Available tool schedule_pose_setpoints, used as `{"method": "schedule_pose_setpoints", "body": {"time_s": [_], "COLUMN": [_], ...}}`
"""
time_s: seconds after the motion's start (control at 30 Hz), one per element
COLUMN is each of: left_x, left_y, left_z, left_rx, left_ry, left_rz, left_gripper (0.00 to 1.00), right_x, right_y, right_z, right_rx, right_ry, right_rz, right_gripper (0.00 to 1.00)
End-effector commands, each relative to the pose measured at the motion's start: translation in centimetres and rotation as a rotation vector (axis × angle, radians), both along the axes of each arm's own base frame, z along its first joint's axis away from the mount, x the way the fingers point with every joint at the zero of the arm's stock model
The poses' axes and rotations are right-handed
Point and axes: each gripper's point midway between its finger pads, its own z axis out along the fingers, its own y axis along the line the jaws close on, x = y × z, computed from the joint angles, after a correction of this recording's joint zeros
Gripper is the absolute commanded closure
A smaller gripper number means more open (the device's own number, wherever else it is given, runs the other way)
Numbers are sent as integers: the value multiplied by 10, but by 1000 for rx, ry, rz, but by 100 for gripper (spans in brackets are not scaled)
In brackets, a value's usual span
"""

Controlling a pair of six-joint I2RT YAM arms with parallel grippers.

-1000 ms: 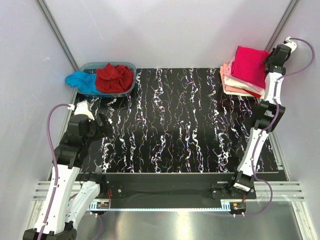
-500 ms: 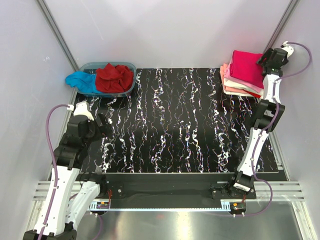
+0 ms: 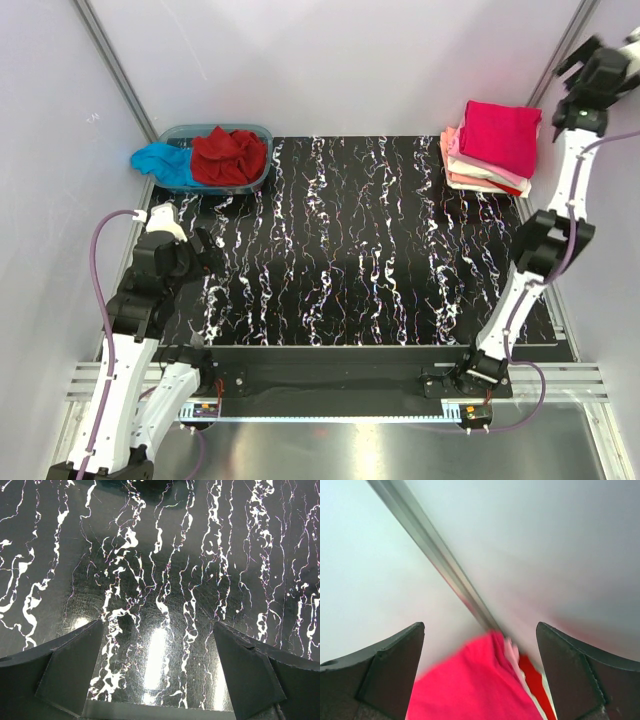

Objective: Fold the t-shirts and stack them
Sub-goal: Neatly place the folded tshirt to the corner, then reset both grippers

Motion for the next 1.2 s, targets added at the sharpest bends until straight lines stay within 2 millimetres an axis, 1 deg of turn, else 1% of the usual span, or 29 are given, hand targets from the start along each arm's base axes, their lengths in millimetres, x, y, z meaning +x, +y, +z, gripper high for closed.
{"method": "schedule_pose_setpoints", "body": {"time_s": [0.0, 0.03, 0.07, 0.1, 0.13, 0.17, 0.2, 0.23, 0.27, 0.3, 0.33, 0.37, 0.4, 0.43, 0.47, 0.5, 0.57, 0.6, 0.67, 0.7, 0.73, 0.77, 0.8, 0.83, 0.87, 0.9, 0.97, 1.0, 1.17], "left_x": [7, 7, 7, 7, 7, 8, 9, 8, 9, 9, 9, 9, 9, 9, 9, 9, 9, 10, 11, 11, 11, 11, 11, 11, 11, 11, 11, 11, 14], "left_y": [-2, -2, -2, -2, -3, -3, -3, -2, -2, -2, -1, 0, 0, -1, 0, -1, 0, -1, 0, 1, 2, 2, 2, 3, 3, 3, 3, 3, 1], "left_z": [11, 12, 12, 12, 12, 12, 11, 10, 9, 9, 8, 8, 8, 8, 8, 8, 6, 6, 3, 3, 3, 2, 2, 2, 2, 3, 2, 1, -2], "left_rx": [-15, -15, -16, -17, -18, -16, -16, -14, -14, -13, -11, -10, -11, -10, -11, -10, -8, -8, -6, -4, -2, -2, -2, -1, -1, -1, -2, -1, 0], "left_ry": [-55, -59, -58, -58, -58, -58, -55, -48, -42, -39, -35, -33, -32, -32, -34, -32, -26, -23, -7, -4, -3, 2, 3, 3, 2, -1, 4, 5, 24], "left_rz": [-3, -3, -4, -6, -7, -8, -8, -6, -4, -1, 4, 7, 9, 7, 9, 7, 8, 7, 14, 19, 23, 24, 27, 30, 32, 34, 33, 33, 22], "left_gripper": [1, 1, 1, 1, 1, 1, 1, 1, 1, 1, 1, 1, 1, 1, 1, 1, 1, 1, 1, 1, 1, 1, 1, 1, 1, 1, 1, 1, 1], "right_x": [-85, -92, -96, -113, -102, -104, -115, -118, -121, -137, -146, -165, -181, -193, -204, -228, -250, -273, -294, -314, -325, -331, -347, -352, -354, -359, -362, -363, -357], "right_y": [11, 20, 32, 67, 96, 123, 160, 192, 270, 305, 336, 401, 417, 439, 455, 481, 504, 524, 540, 552, 558, 562, 561, 560, 559, 551, 547, 541, 535], "right_z": [158, 168, 171, 202, 177, 178, 161, 151, 144, 112, 95, 77, 37, 15, -1, -44, -78, -113, -144, -167, -178, -176, -198, -203, -197, -213, -217, -226, -231], "right_rx": [-70, -28, 10, 19, 104, 123, 149, 122, 110, 109, 93, 107, 136, 151, 166, 177, 214, 210, 251, 284, 290, 303, 316, 346, 368, 375, 371, 366, 367], "right_ry": [-280, -314, -323, -382, -351, -362, -324, -288, -271, -203, -164, -125, -48, -8, 9, 87, 137, 217, 288, 336, 360, 335, 376, 368, 327, 353, 339, 351, 341], "right_rz": [-71, -47, -4, 133, 222, 293, 361, 423, 569, 616, 678, 816, 818, 848, 869, 920, 974, 1040, 1099, 1164, 1200, 1236, 1276, 1280, 1289, 1262, 1263, 1239, 1186], "right_gripper": [0, 0, 0, 0, 0, 0, 0, 0, 0, 0, 0, 0, 0, 0, 0, 0, 0, 0, 0, 0, 0, 0, 0, 0, 0, 0, 0, 0, 0]}}
